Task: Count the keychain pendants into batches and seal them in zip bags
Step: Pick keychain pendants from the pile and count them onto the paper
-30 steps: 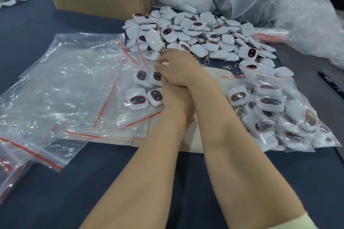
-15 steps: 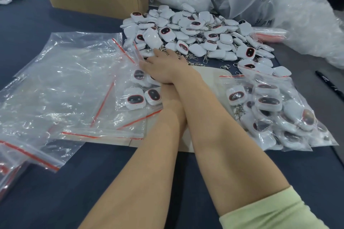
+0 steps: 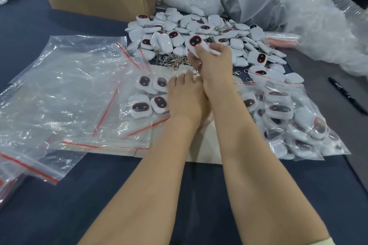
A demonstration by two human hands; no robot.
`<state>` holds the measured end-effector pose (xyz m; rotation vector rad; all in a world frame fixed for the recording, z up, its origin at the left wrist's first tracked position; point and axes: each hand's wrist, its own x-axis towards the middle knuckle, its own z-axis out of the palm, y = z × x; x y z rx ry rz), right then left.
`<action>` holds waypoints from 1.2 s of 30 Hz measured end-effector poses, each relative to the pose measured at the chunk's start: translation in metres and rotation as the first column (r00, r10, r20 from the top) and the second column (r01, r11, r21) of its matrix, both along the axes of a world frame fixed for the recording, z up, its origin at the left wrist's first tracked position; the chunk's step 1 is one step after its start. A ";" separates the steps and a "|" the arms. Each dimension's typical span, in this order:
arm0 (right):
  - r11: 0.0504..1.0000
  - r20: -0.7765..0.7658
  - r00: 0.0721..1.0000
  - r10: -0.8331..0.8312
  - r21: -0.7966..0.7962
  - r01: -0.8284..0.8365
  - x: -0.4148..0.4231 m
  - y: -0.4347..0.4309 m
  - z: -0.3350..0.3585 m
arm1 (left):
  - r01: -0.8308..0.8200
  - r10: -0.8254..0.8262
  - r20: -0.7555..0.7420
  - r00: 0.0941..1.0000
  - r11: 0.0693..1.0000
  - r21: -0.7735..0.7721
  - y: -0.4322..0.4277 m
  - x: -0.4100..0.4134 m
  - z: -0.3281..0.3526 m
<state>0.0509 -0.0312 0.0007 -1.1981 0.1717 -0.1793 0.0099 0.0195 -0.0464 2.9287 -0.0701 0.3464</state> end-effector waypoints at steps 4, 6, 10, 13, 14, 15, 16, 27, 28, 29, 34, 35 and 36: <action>0.990 -0.062 0.997 0.056 0.133 -0.047 -0.010 -0.022 -0.013 | 0.043 -0.036 0.097 0.995 0.996 -0.078 -0.002 -0.001 -0.001; 0.986 -0.094 0.994 0.053 0.164 -0.038 -0.012 -0.027 -0.018 | 0.049 -0.039 0.115 0.993 0.996 -0.081 -0.001 0.001 -0.002; 0.991 -0.076 0.995 0.065 0.124 -0.055 -0.009 -0.027 -0.023 | 0.040 -0.029 0.108 0.994 0.994 -0.099 0.000 0.000 0.000; 0.998 -0.019 0.998 0.058 0.031 -0.057 -0.009 -0.027 -0.025 | 0.033 -0.022 0.111 0.994 0.994 -0.101 -0.001 0.000 0.000; 0.998 0.007 0.998 0.063 0.006 -0.063 -0.008 -0.027 -0.026 | 0.030 -0.018 0.111 0.994 0.994 -0.104 -0.001 0.000 0.001; 0.998 0.026 0.997 0.069 -0.010 -0.069 -0.009 -0.027 -0.026 | 0.029 -0.016 0.112 0.994 0.993 -0.110 -0.002 0.000 0.001; 0.997 0.038 0.997 0.073 -0.013 -0.072 -0.009 -0.027 -0.027 | 0.024 -0.013 0.102 0.995 0.994 -0.109 -0.002 0.000 0.002; 0.992 -0.023 0.998 0.062 0.107 -0.060 -0.006 -0.027 -0.027 | 0.020 -0.007 0.106 0.994 0.992 -0.126 -0.001 0.001 0.001; 0.990 -0.021 0.998 0.059 0.127 -0.056 -0.006 -0.027 -0.026 | 0.020 -0.007 0.105 0.994 0.991 -0.129 -0.001 0.001 0.001; 0.990 -0.015 0.998 0.061 0.125 -0.058 -0.007 -0.027 -0.026 | 0.020 -0.006 0.105 0.994 0.991 -0.132 -0.001 0.001 0.001; 0.993 0.021 0.997 0.080 0.080 -0.081 -0.009 -0.025 -0.026 | 0.019 -0.005 0.104 0.995 0.991 -0.134 -0.001 0.002 0.001; 0.993 0.021 0.997 0.075 0.085 -0.076 -0.010 -0.025 -0.026 | 0.020 -0.006 0.104 0.995 0.990 -0.136 -0.001 0.002 0.001; 0.993 0.021 0.997 0.070 0.093 -0.072 -0.009 -0.025 -0.026 | 0.021 -0.007 0.104 0.995 0.990 -0.138 -0.001 0.002 0.001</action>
